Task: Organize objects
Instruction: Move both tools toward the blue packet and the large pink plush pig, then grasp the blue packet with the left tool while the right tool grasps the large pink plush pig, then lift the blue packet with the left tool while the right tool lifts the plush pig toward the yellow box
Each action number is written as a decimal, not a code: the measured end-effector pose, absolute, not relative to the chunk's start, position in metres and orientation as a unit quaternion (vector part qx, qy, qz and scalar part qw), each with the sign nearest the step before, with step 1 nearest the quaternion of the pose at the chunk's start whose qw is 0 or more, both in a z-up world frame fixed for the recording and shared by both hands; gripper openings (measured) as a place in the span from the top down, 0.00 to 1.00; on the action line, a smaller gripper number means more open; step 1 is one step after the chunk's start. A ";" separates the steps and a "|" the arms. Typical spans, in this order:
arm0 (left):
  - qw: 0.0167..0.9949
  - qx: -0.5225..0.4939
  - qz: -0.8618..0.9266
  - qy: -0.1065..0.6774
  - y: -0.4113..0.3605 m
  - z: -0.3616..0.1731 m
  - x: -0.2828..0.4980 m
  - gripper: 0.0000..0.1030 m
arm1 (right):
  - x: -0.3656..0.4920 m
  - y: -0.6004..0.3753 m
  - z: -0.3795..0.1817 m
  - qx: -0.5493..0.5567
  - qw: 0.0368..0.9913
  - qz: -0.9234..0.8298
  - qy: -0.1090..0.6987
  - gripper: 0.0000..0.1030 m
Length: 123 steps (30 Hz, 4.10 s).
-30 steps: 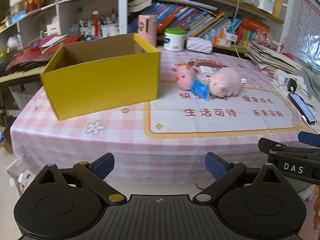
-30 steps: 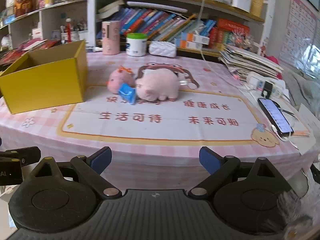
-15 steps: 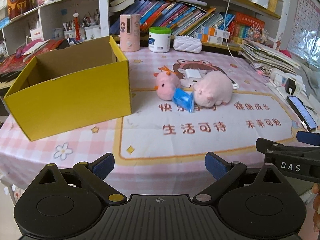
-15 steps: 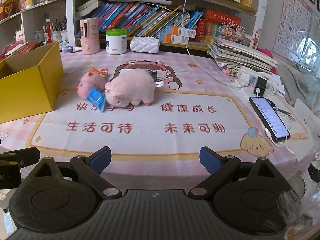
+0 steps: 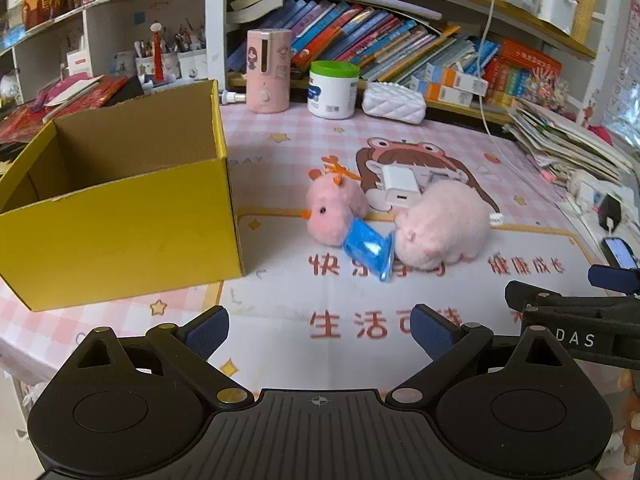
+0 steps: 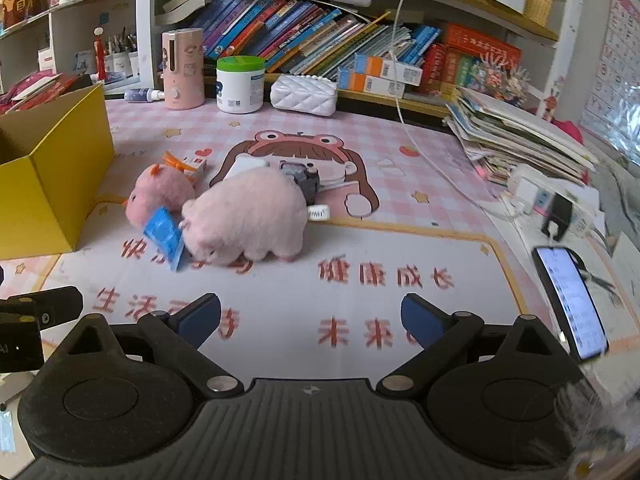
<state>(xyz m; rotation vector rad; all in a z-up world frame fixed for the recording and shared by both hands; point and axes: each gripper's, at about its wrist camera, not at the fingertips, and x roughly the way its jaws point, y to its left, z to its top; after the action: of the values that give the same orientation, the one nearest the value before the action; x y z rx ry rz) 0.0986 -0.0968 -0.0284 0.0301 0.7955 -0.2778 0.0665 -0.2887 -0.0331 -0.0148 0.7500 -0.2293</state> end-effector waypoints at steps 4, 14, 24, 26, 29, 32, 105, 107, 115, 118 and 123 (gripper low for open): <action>0.915 0.006 -0.116 0.386 -0.100 -0.029 0.107 0.04 | 0.084 -0.296 -0.033 -0.010 0.927 -0.091 0.364 0.03; 0.917 0.004 -0.077 0.391 -0.110 -0.030 0.128 0.04 | 0.127 -0.301 -0.040 -0.029 0.929 -0.036 0.368 0.00; 0.917 0.009 -0.038 0.398 -0.109 -0.031 0.141 0.04 | 0.166 -0.305 -0.047 0.001 0.930 0.016 0.368 0.00; 0.917 0.013 -0.034 0.398 -0.110 -0.030 0.142 0.04 | 0.175 -0.306 -0.050 0.013 0.927 0.025 0.374 0.00; 0.917 0.017 -0.025 0.398 -0.109 -0.028 0.142 0.04 | 0.189 -0.305 -0.061 0.024 0.916 0.035 0.399 0.00; 0.916 0.018 -0.020 0.400 -0.108 -0.028 0.143 0.04 | 0.199 -0.307 -0.071 0.039 0.910 0.044 0.411 0.00; 0.924 -0.046 -0.114 0.361 -0.051 -0.027 0.087 0.65 | 0.090 -0.248 -0.028 0.001 0.930 0.057 0.364 0.12; 0.924 -0.048 -0.113 0.362 -0.041 -0.026 0.080 0.65 | 0.082 -0.237 -0.027 -0.001 0.929 0.061 0.365 0.12; 0.923 -0.043 -0.102 0.368 -0.001 -0.026 0.047 0.65 | 0.050 -0.193 -0.028 0.001 0.924 0.075 0.375 0.12; 0.923 -0.041 -0.095 0.371 0.013 -0.027 0.035 0.65 | 0.040 -0.177 -0.030 0.005 0.922 0.082 0.378 0.12; 0.922 -0.037 -0.087 0.375 0.034 -0.028 0.015 0.65 | 0.023 -0.154 -0.035 0.009 0.918 0.095 0.384 0.12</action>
<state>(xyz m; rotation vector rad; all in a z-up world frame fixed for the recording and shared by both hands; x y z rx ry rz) 0.0151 0.0339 -0.0279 -0.0760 0.7696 -0.1785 0.0225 -0.1535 -0.0351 0.0195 0.7903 0.1957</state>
